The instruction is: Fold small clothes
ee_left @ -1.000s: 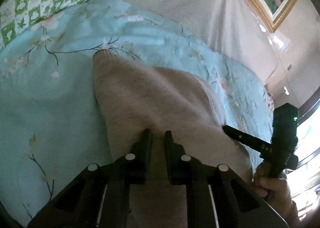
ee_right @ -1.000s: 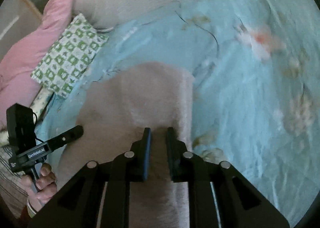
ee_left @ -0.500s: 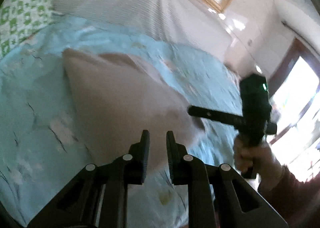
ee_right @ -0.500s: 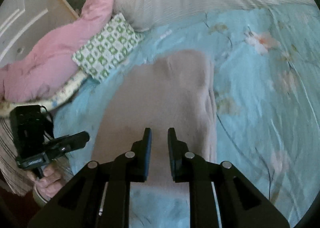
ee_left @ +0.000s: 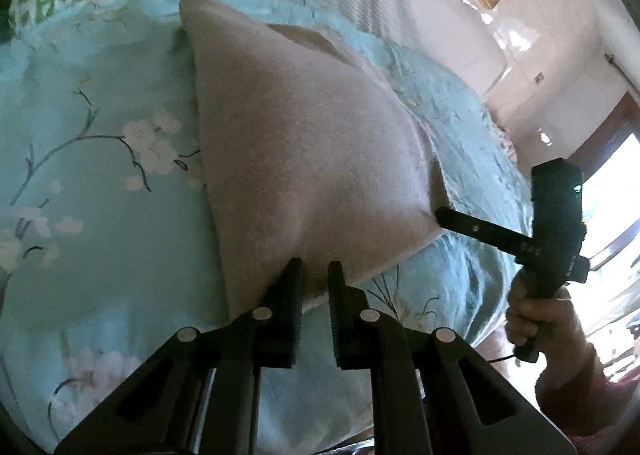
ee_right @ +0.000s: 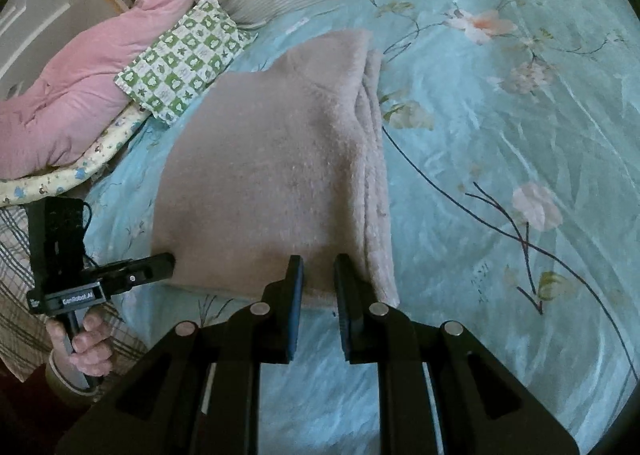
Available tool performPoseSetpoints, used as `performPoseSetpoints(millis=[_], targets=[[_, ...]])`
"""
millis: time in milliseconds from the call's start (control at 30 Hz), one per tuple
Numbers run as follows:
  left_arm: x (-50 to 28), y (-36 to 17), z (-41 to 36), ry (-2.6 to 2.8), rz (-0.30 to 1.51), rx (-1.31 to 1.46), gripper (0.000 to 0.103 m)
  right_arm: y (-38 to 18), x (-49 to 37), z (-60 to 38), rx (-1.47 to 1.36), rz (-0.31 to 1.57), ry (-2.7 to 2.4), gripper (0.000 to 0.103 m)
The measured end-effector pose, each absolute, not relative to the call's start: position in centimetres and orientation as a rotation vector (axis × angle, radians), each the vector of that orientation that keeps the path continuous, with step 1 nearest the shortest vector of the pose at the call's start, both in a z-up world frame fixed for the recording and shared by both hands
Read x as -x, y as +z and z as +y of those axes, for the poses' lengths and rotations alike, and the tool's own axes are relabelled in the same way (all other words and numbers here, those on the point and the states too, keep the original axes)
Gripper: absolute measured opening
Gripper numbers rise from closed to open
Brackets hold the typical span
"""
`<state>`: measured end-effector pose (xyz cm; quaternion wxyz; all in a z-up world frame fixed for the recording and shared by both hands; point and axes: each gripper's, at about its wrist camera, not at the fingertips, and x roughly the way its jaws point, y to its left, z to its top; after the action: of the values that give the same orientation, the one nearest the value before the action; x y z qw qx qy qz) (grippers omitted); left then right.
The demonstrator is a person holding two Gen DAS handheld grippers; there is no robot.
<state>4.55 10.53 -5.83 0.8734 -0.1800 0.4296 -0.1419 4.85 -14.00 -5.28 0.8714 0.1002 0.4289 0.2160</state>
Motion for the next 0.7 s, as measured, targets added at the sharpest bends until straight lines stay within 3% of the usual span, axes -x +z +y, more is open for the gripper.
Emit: performPoseSetpoints(millis=[100, 333, 700], targets=[[-3.6, -5.0, 9.7, -0.253, 0.878, 0.355, 0.019, -4.8, -4.1, -14.6, -0.241, 0.88, 0.433, 0.017], [-1.4, -3.8, 8.2, -0.137, 0.834, 0.26, 0.045, -3.1, -1.8, -15.6, -0.257, 0.819, 0.412, 0.022], [-2.7, -2.5, 10.3, -0.063, 0.805, 0.297, 0.06, -1.5, -3.9, -15.9, -0.292, 0.761, 0.39, 0.039]])
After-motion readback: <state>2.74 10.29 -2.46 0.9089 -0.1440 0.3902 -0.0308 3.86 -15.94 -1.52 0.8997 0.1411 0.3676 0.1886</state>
